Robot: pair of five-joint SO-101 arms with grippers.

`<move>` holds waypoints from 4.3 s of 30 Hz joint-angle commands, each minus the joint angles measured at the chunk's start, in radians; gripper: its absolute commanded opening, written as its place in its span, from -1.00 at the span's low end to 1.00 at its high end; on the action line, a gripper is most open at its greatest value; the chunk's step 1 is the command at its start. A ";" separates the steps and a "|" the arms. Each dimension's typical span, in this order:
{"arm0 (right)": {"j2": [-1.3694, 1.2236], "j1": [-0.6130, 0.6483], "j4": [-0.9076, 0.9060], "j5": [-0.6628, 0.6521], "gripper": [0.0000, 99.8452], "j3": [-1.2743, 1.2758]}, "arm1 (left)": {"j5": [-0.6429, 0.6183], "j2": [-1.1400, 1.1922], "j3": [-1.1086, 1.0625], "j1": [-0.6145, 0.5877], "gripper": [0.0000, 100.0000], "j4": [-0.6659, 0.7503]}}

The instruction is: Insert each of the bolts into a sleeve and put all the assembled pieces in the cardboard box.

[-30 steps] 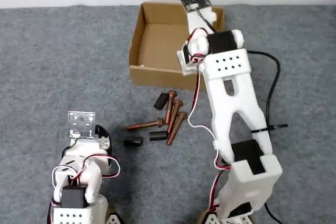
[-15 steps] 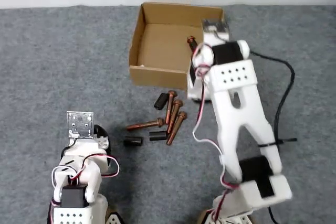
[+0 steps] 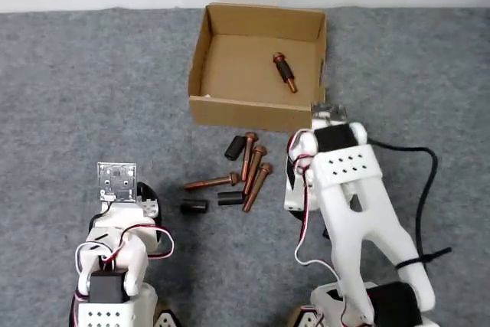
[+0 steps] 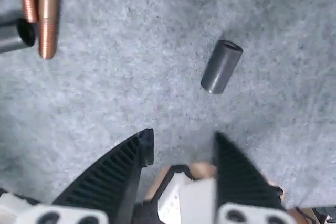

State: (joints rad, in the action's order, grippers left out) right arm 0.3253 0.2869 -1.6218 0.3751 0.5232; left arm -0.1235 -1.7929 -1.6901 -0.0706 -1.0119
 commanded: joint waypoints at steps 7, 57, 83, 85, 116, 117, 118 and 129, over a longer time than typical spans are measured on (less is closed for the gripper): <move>0.031 -0.056 0.242 0.003 -0.63 0.180 | 0.006 0.002 0.005 -0.005 -0.99 -0.005; -0.067 -0.191 0.409 -0.129 -0.98 0.282 | 0.005 0.002 0.005 -0.003 -0.99 -0.006; 1.259 -0.200 0.252 -0.110 -0.98 0.623 | 0.118 0.003 0.058 0.137 -0.99 0.005; 1.348 -0.200 0.260 -0.114 -0.98 0.667 | 0.115 0.003 0.085 0.143 -0.99 -0.017; 1.414 -0.193 0.265 -0.118 -0.98 0.710 | 0.117 0.859 0.630 0.402 -0.99 0.003; 1.414 -0.193 0.265 -0.118 -0.98 0.710 | 0.120 0.911 0.650 0.404 -0.99 0.031; 1.414 -0.193 0.265 -0.118 -0.98 0.710 | 0.138 0.967 0.673 0.400 -0.99 0.058; 1.414 -0.199 0.265 -0.118 -0.98 0.710 | 0.499 1.530 0.966 0.377 -0.98 0.089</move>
State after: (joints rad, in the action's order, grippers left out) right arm 1.7522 0.0997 -1.3855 0.2555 1.2413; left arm 0.3537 -0.3767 -0.8508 0.3268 -0.9060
